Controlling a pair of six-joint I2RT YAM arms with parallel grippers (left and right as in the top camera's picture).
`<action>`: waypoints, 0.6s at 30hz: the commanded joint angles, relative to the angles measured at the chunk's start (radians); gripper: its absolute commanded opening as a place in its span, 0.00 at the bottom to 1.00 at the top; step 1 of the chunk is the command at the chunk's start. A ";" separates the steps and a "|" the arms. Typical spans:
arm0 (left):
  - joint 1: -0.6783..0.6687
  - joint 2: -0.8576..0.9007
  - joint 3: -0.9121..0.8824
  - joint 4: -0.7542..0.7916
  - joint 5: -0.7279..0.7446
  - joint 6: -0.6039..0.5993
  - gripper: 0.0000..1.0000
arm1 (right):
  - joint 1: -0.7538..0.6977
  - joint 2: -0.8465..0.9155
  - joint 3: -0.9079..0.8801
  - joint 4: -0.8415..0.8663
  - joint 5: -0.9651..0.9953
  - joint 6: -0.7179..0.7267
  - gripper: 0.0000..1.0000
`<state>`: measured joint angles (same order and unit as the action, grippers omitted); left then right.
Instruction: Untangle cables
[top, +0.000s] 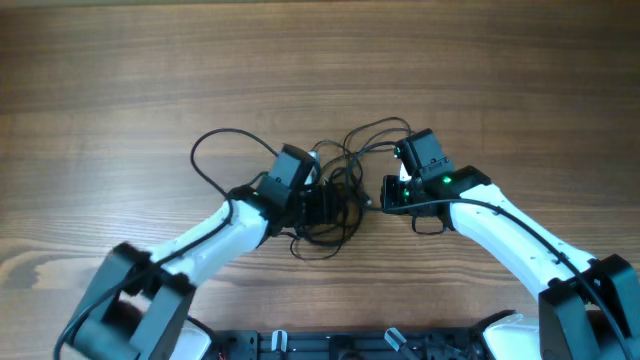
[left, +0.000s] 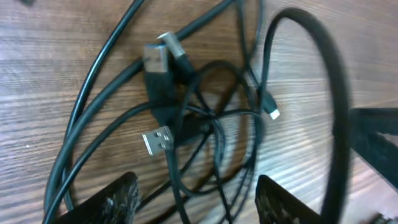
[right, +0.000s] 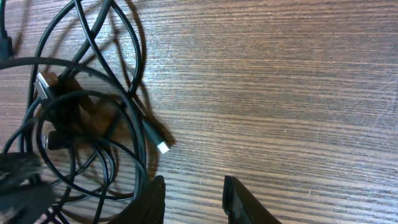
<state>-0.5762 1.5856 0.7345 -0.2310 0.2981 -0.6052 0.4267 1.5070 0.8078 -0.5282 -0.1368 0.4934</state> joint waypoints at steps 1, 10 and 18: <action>-0.005 0.061 -0.002 0.016 -0.039 -0.033 0.60 | -0.005 -0.007 0.000 0.000 0.002 0.007 0.33; -0.005 0.074 -0.002 0.048 -0.076 -0.063 0.07 | -0.005 -0.007 0.000 -0.001 -0.006 0.007 0.33; -0.003 -0.045 -0.002 -0.018 0.026 -0.052 0.04 | -0.005 -0.007 0.000 0.069 -0.301 -0.194 0.33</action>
<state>-0.5770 1.6341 0.7345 -0.2161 0.2817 -0.6640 0.4255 1.5070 0.8078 -0.4873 -0.2363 0.4343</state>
